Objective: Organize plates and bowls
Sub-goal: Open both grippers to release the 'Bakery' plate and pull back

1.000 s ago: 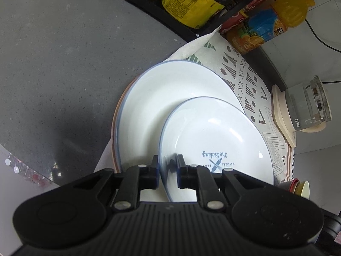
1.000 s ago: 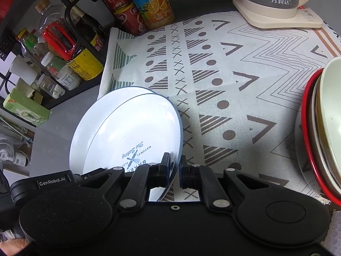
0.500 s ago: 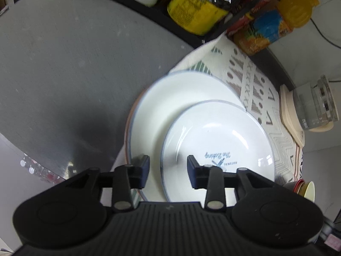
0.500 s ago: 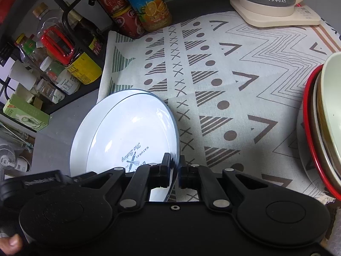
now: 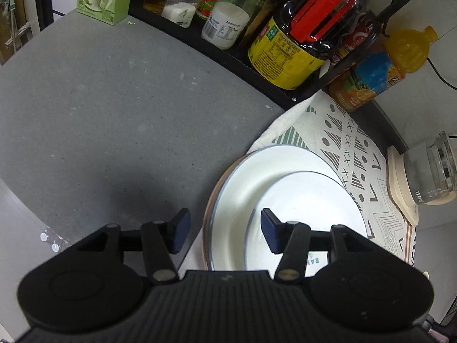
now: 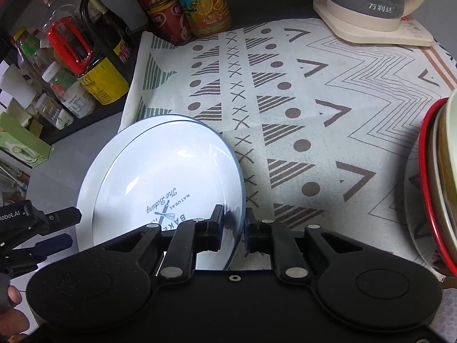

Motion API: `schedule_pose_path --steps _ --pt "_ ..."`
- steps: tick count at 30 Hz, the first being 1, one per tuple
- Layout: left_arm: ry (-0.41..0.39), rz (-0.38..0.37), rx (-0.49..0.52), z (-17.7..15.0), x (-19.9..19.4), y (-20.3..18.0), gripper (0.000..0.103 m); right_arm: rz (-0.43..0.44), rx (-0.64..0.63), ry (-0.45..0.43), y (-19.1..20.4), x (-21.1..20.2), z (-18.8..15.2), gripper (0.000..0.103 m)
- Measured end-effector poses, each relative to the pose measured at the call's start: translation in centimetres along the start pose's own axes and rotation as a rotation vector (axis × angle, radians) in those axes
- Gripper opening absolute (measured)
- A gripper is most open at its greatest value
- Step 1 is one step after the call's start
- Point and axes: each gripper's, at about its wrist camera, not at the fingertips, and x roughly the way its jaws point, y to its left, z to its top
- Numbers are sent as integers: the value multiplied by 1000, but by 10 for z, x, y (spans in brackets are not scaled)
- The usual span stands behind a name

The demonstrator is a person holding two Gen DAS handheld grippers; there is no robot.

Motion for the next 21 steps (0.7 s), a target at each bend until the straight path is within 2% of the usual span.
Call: schedule_pose_path --steps 6,13,17,21 --pt "28 9 17 -4 13 -3 52 -1 -9 5 3 5 0 16" --pt "8 5 36 -5 19 -5 51 3 5 12 4 10 0 18" --pt "1 10 25 -2 23 0 45 3 5 13 4 13 -1 19" --pt "-16 -32 43 -2 22 4 37 5 5 12 4 14 -1 20"
